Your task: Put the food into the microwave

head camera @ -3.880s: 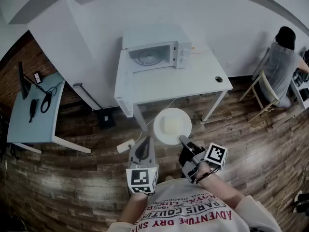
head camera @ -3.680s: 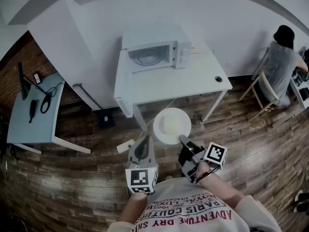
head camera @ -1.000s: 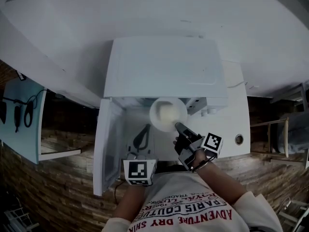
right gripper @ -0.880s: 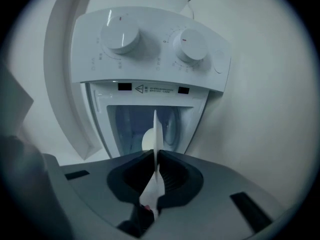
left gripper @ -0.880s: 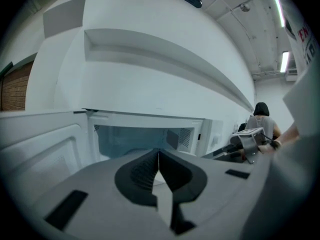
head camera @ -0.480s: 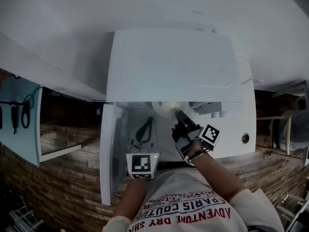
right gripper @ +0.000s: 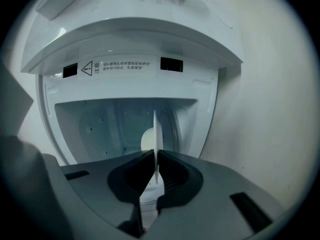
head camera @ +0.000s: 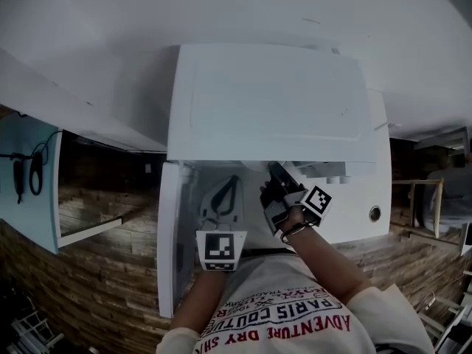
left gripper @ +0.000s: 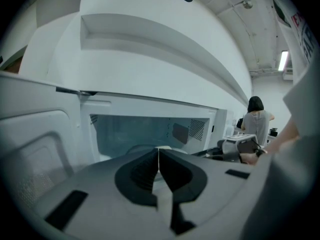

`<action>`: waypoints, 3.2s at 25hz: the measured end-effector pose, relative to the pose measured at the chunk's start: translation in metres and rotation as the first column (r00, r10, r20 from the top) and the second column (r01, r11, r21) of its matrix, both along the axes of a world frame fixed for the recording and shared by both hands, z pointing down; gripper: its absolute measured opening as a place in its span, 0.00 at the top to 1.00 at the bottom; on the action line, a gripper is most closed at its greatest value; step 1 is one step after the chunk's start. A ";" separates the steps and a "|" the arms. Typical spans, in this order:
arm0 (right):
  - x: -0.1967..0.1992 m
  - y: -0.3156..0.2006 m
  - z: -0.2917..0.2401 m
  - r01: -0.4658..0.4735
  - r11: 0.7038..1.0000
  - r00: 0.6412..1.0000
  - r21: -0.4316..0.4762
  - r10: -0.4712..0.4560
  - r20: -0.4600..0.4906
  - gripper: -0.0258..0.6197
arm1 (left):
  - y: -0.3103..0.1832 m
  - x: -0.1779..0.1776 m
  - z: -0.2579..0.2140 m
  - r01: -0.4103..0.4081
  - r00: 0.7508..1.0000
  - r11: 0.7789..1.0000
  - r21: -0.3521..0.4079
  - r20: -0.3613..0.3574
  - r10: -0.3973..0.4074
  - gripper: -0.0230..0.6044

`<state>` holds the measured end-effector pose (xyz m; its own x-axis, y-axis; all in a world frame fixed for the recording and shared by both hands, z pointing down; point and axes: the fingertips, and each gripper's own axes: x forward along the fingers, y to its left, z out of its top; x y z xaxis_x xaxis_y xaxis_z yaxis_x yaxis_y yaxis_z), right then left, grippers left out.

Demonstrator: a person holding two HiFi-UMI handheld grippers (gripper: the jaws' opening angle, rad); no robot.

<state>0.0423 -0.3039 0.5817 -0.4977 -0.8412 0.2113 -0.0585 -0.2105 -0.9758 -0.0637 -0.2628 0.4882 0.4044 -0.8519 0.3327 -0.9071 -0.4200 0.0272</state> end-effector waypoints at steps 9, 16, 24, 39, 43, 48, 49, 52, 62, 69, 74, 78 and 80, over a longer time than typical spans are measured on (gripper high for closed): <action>-0.006 -0.012 0.007 -0.027 0.999 0.999 -0.029 0.026 -0.032 0.91 | -0.001 -0.007 0.003 0.008 0.999 1.000 -0.020 -0.031 -0.009 0.95; -0.014 -0.027 0.006 -0.040 0.999 0.993 -0.027 0.037 -0.110 0.91 | 0.001 -0.008 0.005 -0.003 1.000 1.000 -0.029 -0.014 0.002 0.95; -0.025 -0.031 0.007 0.083 0.996 0.953 -0.023 -0.086 -0.291 0.91 | 0.003 -0.015 0.010 -0.015 1.000 1.000 -0.024 0.014 0.015 0.95; -0.059 -0.014 0.001 0.690 0.723 0.397 -0.032 -0.414 -0.819 0.70 | 0.002 -0.019 0.011 0.000 1.000 1.000 -0.031 -0.006 0.000 0.95; -0.053 -0.007 0.009 0.736 0.656 0.210 -0.166 -0.455 -0.866 0.74 | 0.000 -0.022 0.011 0.009 1.000 0.999 -0.031 -0.011 -0.009 0.95; -0.045 0.000 0.013 0.740 0.630 0.146 -0.235 -0.492 -0.858 0.76 | -0.001 -0.021 0.011 0.011 1.000 0.999 -0.032 -0.014 -0.011 0.95; -0.044 0.001 0.012 0.740 0.627 0.121 -0.243 -0.480 -0.869 0.78 | 0.000 -0.022 0.011 0.010 1.000 0.999 -0.033 -0.014 -0.011 0.95; -0.040 0.004 0.010 0.735 0.629 0.064 -0.254 -0.437 -0.897 0.85 | 0.000 -0.022 0.012 0.010 1.000 0.999 -0.035 -0.015 -0.010 0.95; -0.033 0.014 -0.010 0.690 0.695 0.113 -0.203 -0.380 -0.918 0.93 | 0.005 -0.011 0.003 -0.013 1.000 1.000 -0.023 -0.007 0.013 0.95; -0.015 0.038 -0.060 0.670 0.738 0.141 -0.075 -0.226 -0.964 0.94 | 0.013 0.016 -0.024 -0.055 0.998 0.998 0.023 -0.011 0.056 0.95; 0.001 0.063 -0.104 0.656 0.754 0.167 0.029 -0.108 -0.980 0.94 | 0.032 0.042 -0.052 -0.100 0.995 0.993 0.068 -0.011 0.101 0.95; 0.017 0.091 -0.141 0.653 0.748 0.188 0.122 -0.004 -0.982 0.94 | 0.060 0.060 -0.078 -0.115 0.993 0.986 0.118 -0.012 0.117 0.95; 0.025 0.105 -0.161 0.645 0.741 0.205 0.185 0.065 -0.977 0.94 | 0.074 0.066 -0.091 -0.109 0.993 0.983 0.147 -0.023 0.113 0.95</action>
<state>0.0675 -0.1991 0.4203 -0.4894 -0.7972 0.3535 -0.8660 0.4921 -0.0890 0.0021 -0.1886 0.3973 0.5072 -0.8395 0.1948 -0.8543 -0.5195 -0.0143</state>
